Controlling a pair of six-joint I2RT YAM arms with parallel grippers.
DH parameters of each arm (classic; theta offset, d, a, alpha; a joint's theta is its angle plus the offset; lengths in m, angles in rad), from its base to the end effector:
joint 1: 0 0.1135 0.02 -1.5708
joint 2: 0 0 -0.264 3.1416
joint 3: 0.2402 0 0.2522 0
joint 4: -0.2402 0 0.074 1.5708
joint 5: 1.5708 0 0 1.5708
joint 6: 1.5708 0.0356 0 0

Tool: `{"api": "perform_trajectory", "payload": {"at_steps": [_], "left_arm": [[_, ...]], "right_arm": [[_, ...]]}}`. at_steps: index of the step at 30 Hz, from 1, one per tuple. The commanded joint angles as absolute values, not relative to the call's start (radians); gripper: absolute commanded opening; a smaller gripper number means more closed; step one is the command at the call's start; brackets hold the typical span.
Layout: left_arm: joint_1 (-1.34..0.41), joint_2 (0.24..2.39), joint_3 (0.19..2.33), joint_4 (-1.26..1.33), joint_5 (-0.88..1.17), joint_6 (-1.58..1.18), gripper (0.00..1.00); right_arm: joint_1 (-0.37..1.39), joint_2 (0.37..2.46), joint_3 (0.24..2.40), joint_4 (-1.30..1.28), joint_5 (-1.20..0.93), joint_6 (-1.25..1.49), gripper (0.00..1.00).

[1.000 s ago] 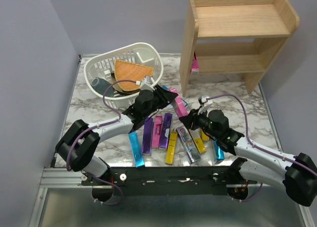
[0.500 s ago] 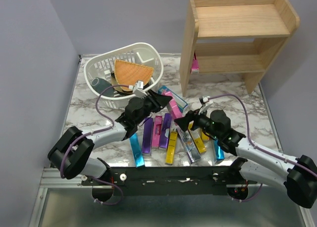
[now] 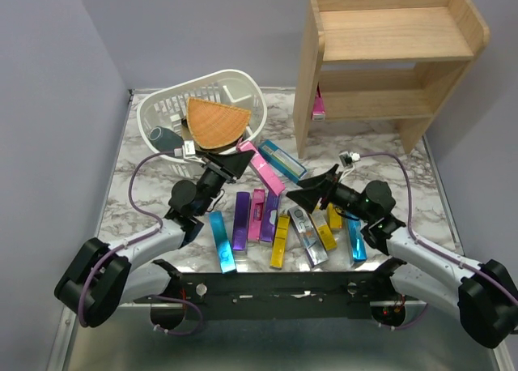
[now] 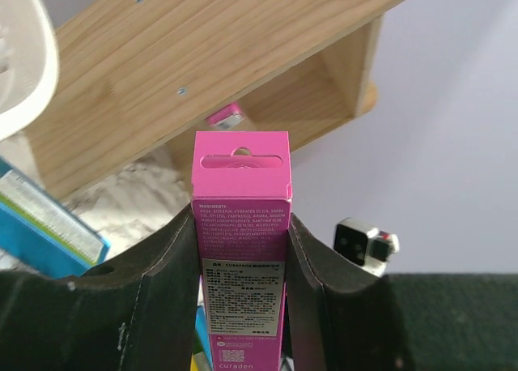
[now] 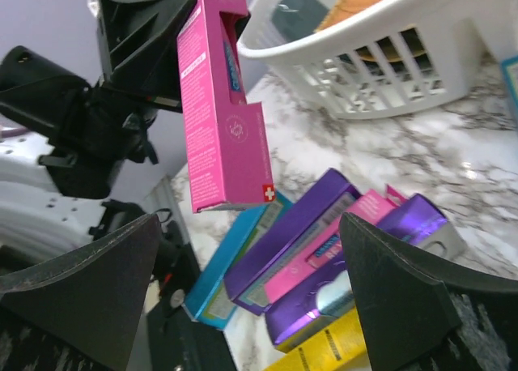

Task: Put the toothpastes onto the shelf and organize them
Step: Pick up the toothpaste from the center of the board.

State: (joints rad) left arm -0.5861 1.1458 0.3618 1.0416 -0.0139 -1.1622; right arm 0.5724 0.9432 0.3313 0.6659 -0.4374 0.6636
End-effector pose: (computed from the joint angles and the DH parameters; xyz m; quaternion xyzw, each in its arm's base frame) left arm 0.1943 -0.1284 0.2514 -0.1787 0.5837 -0.6048 0.5115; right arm 0.1650 0.1243 0.2413 -0.1267 0.6779 0.5322 0.4911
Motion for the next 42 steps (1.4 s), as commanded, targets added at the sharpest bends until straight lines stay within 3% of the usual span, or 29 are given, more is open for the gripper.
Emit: {"api": "perform_trajectory", "payload": {"at_steps": [1,13,22,34,40,42], "left_arm": [[-0.584,1.082,0.364,1.150,-0.018,-1.195,0.26],[-0.607,1.075,0.391,1.186,-0.002,-1.219,0.26],[-0.630,1.143,0.433,1.269,0.035,-1.250,0.26],[-0.653,1.187,0.445,1.304,0.046,-1.253,0.26],[-0.655,1.210,0.445,1.338,0.061,-1.259,0.26],[-0.655,1.213,0.448,1.338,0.066,-1.259,0.31]], "right_arm": [[0.560,1.014,0.310,0.937,-0.595,0.807,1.00],[0.560,1.155,0.374,1.146,-0.664,0.911,0.96],[0.560,1.203,0.387,1.222,-0.672,0.963,0.88],[0.560,1.201,0.385,1.264,-0.673,0.976,0.70],[0.560,1.195,0.376,1.275,-0.673,0.976,0.54],[0.560,1.189,0.373,1.269,-0.672,0.974,0.48]]}}
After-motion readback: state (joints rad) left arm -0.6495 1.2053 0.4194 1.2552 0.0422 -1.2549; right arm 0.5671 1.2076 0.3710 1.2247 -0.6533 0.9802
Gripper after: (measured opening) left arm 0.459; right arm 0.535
